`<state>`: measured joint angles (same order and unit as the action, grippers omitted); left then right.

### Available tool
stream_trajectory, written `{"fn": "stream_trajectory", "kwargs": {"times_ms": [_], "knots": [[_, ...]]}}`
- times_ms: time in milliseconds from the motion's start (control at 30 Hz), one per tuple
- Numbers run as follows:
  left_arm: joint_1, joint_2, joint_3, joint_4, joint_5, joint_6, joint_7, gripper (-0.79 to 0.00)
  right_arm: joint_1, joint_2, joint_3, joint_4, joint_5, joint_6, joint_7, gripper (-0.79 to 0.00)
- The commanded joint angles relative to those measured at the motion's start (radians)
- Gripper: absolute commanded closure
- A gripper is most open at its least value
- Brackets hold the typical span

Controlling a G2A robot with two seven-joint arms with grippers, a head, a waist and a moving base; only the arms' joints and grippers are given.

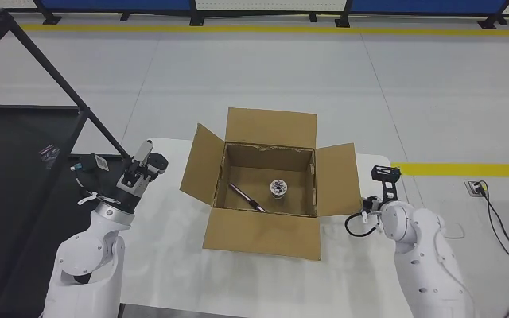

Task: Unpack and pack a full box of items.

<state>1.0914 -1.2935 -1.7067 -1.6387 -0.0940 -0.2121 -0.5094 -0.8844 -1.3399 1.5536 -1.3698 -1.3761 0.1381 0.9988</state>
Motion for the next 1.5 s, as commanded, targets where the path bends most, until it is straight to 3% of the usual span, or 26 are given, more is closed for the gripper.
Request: {"fn": "stream_trajectory", "kwargs": {"times_ms": [0,33,100,233,333,433,533,700,833,900,1133,1467], "knots": [[0.0,0.0,0.0,0.0,0.0,0.0,0.0,-0.785,-0.002,0.001,0.008,-0.015,-0.007,0.026,-0.008,-0.64],[0.0,0.0,0.0,0.0,0.0,0.0,0.0,-0.785,-0.006,0.002,0.013,-0.035,-0.01,0.045,-0.017,-0.656],[0.0,0.0,0.0,0.0,0.0,0.0,0.0,-0.785,-0.021,0.002,0.034,-0.096,-0.029,0.127,-0.045,-0.785],[0.0,0.0,0.0,0.0,0.0,0.0,0.0,-0.785,-0.074,-0.001,0.058,-0.311,-0.05,0.248,-0.118,-0.785],[0.0,0.0,0.0,0.0,0.0,0.0,0.0,-0.785,-0.106,-0.002,0.051,-0.466,-0.084,0.284,-0.152,-0.785],[0.0,0.0,0.0,0.0,0.0,0.0,0.0,-0.785,-0.094,-0.005,-0.002,-0.563,-0.116,0.268,-0.154,-0.785],[0.0,0.0,0.0,0.0,0.0,0.0,0.0,-0.785,-0.049,-0.01,-0.097,-0.586,-0.062,0.147,-0.142,-0.785],[0.0,0.0,0.0,0.0,0.0,0.0,0.0,-0.785,0.139,-0.026,-0.292,-0.376,0.112,-0.148,-0.031,-0.785],[0.0,0.0,0.0,0.0,0.0,0.0,0.0,-0.785,0.332,-0.06,-0.464,-0.11,0.227,-0.274,0.071,-0.785],[0.0,0.0,0.0,0.0,0.0,0.0,0.0,-0.785,0.409,-0.082,-0.54,0.027,0.268,-0.283,0.105,-0.785],[0.0,0.0,0.0,0.0,0.0,0.0,0.0,-0.785,0.56,-0.163,-0.721,0.432,0.386,-0.303,0.045,-0.785],[0.0,0.0,0.0,0.0,0.0,0.0,0.0,-0.785,0.659,-0.266,-0.825,0.839,0.441,-0.218,-0.154,-0.785]]}}
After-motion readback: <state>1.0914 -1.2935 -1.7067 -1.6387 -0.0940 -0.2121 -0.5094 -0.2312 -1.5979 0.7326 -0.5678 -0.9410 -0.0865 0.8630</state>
